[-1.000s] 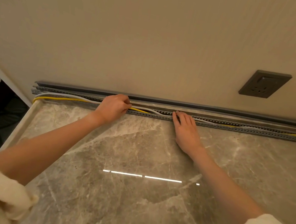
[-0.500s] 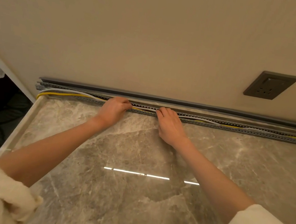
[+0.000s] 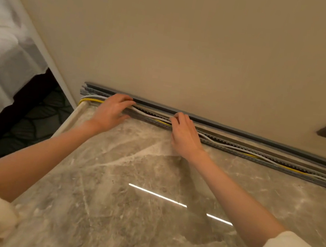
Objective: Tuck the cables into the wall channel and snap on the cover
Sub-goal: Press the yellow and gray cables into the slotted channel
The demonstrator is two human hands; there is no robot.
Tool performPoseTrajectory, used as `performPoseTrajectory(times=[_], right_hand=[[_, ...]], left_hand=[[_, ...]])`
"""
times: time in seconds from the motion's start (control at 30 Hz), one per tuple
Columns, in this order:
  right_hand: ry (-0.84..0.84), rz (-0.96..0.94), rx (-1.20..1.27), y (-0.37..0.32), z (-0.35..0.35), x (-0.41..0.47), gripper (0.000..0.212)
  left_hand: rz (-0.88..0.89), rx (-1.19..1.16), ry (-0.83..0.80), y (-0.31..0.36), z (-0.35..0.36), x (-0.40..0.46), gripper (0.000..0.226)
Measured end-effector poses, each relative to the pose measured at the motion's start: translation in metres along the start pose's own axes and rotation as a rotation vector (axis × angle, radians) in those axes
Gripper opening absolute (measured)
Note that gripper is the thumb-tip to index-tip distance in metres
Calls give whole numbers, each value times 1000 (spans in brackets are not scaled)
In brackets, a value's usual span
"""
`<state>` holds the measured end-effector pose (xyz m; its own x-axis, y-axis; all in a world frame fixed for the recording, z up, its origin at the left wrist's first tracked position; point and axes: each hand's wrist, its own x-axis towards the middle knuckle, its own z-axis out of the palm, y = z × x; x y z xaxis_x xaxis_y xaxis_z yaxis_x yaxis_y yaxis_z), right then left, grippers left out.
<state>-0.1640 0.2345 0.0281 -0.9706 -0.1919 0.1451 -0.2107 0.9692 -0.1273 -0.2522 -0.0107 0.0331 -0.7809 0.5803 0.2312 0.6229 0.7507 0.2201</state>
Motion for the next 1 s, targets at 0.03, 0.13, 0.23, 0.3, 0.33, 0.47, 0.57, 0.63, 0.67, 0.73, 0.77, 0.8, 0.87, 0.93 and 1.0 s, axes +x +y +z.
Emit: performPoseTrajectory(times=[0.03,0.13,0.23,0.3,0.33,0.47,0.57,0.63,0.67,0.73,0.77,0.8,0.87,0.93,1.0], right_hand=[[5,-19,8,-1,1,1,45],[31,-104,43,-19,11,20,52],[57,-169,63,-38,19,37,48],[85,-202,75,-45,25,44,49],[99,-208,85,-49,28,49,50],[112,-215,107,-62,38,64,50],[129,-227,128,-66,42,71,51],[161,-218,151,-65,42,74,53],[164,-202,160,-63,40,76,53],[167,-195,148,-60,38,78,53],[171,-206,122,-58,37,78,53],[170,-213,89,-58,35,79,53],[149,-234,60,-57,34,79,54],[111,-230,69,-56,35,80,54],[73,-225,85,-54,37,80,57]], left_hand=[[-17,14,5,-4,-2,-2,48],[-98,65,20,-32,-15,-11,51],[-223,104,16,-60,-22,-21,52],[-269,100,41,-72,-22,-26,50],[-302,93,56,-78,-23,-29,48],[-436,35,113,-95,-18,-34,38],[-494,2,83,-105,-14,-35,34],[-500,-34,69,-112,-13,-36,32],[-506,-61,77,-115,-12,-36,31],[-556,-123,103,-118,-13,-34,32],[-600,-157,109,-119,-14,-32,33],[-648,-188,107,-121,-15,-29,35],[-738,-245,65,-123,-15,-26,43],[-800,-304,-1,-127,-15,-26,52],[-811,-389,-49,-130,-16,-26,54]])
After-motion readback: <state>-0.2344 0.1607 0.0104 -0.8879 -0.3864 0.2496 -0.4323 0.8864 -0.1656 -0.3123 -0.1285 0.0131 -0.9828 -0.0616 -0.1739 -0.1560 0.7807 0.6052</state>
